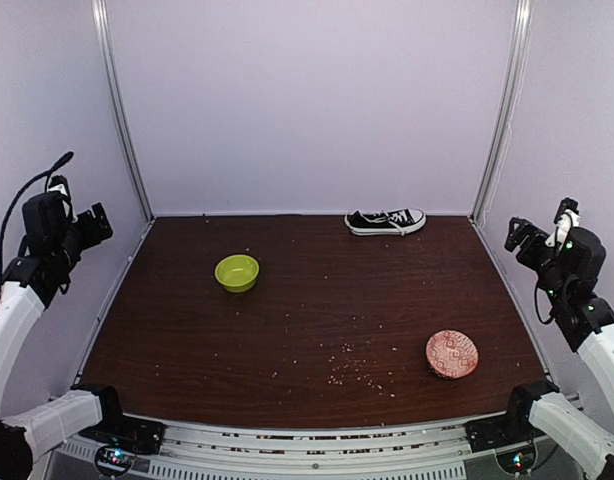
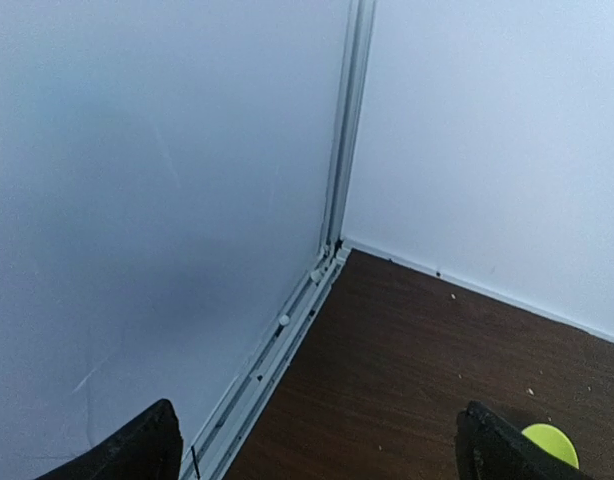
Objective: Tie the shoes
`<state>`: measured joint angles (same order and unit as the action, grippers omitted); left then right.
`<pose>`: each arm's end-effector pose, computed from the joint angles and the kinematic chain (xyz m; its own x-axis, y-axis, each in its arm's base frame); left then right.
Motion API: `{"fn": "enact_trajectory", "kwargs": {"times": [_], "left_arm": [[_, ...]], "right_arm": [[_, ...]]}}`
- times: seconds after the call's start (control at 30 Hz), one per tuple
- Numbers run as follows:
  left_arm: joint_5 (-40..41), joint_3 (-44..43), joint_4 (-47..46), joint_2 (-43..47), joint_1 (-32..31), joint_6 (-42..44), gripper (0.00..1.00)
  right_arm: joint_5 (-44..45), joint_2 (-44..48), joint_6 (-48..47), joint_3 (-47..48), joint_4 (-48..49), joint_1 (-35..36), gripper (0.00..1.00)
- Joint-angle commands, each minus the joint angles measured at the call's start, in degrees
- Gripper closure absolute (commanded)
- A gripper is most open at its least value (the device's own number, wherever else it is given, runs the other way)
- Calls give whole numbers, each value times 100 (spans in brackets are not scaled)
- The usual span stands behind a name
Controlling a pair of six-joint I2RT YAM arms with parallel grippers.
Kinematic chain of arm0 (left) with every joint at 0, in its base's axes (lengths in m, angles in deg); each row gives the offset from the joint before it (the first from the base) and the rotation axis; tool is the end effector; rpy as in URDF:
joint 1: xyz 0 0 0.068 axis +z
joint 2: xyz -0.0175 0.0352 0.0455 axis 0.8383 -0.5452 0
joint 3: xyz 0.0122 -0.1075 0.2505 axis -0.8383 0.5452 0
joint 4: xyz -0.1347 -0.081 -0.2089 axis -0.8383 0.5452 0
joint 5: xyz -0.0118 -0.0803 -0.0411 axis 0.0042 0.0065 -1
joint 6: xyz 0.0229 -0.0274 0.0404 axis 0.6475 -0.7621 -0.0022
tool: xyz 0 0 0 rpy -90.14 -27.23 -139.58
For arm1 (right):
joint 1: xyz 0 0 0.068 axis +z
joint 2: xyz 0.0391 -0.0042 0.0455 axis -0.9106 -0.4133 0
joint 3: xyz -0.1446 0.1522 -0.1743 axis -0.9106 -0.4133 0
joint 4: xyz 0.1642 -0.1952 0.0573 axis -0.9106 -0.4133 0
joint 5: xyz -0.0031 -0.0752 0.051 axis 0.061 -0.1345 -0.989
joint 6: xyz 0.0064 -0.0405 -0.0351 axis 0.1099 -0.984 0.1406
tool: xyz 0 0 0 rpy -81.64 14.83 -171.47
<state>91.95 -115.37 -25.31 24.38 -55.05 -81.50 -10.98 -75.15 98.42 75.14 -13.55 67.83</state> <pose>0.1873 0.0175 0.3484 -0.1249 -0.3154 -0.9407 -0.4029 0.8826 -0.2424 0.1553 0.0019 0.3081 -0.0540 0.3504 -0.9350 0.1063 0.9331 0.3435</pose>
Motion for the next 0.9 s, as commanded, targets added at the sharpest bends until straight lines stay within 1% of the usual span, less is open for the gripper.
{"fn": "enact_trajectory", "kwargs": {"times": [0.0, 0.07, 0.17, 0.23, 0.3, 0.33, 0.4, 0.5, 0.57, 0.7, 0.8, 0.87], "left_arm": [[-994, -955, 1883, -466, 34, 5, 2], [-1443, -1190, 1866, -637, 35, 157, 2], [-2329, -1380, 1696, -968, -38, 159, 2], [-2569, -1496, 1624, -1220, -257, 92, 3], [-2732, -1560, 1469, -1407, -488, 66, 3], [-2959, -1568, 1345, -1467, -521, 70, 3], [-3143, -1635, 1221, -1571, -525, 78, 3], [-2952, -1878, 1432, -1661, -518, 323, 2], [-2751, -1910, 1523, -1635, -519, 531, 2], [-2320, -1893, 1629, -1586, -525, 904, 2], [-2018, -1850, 1673, -1581, -525, 1187, 2], [-1776, -1782, 1669, -1576, -525, 1350, 2]], "right_arm": [[56, 130, 258, 91, -340, -13, 0], [-134, 150, 175, 41, -297, -14, 1], [-195, 103, 264, 73, -526, -13, 0], [-474, -43, 286, 98, -562, -9, 0], [-1003, -321, 261, 209, -525, 32, 1], [-1177, -511, 258, 327, -532, 90, 1], [-1067, -924, 311, 658, -675, 404, 1], [-401, -1606, 189, 1296, -935, 1216, 0], [-133, -2104, 119, 1646, -1003, 1641, 0], [58, -3185, 339, 2333, -967, 2049, 0], [330, -4289, 449, 3079, -1162, 2277, 0], [368, -5000, 496, 3650, -1285, 2350, 2]]}}
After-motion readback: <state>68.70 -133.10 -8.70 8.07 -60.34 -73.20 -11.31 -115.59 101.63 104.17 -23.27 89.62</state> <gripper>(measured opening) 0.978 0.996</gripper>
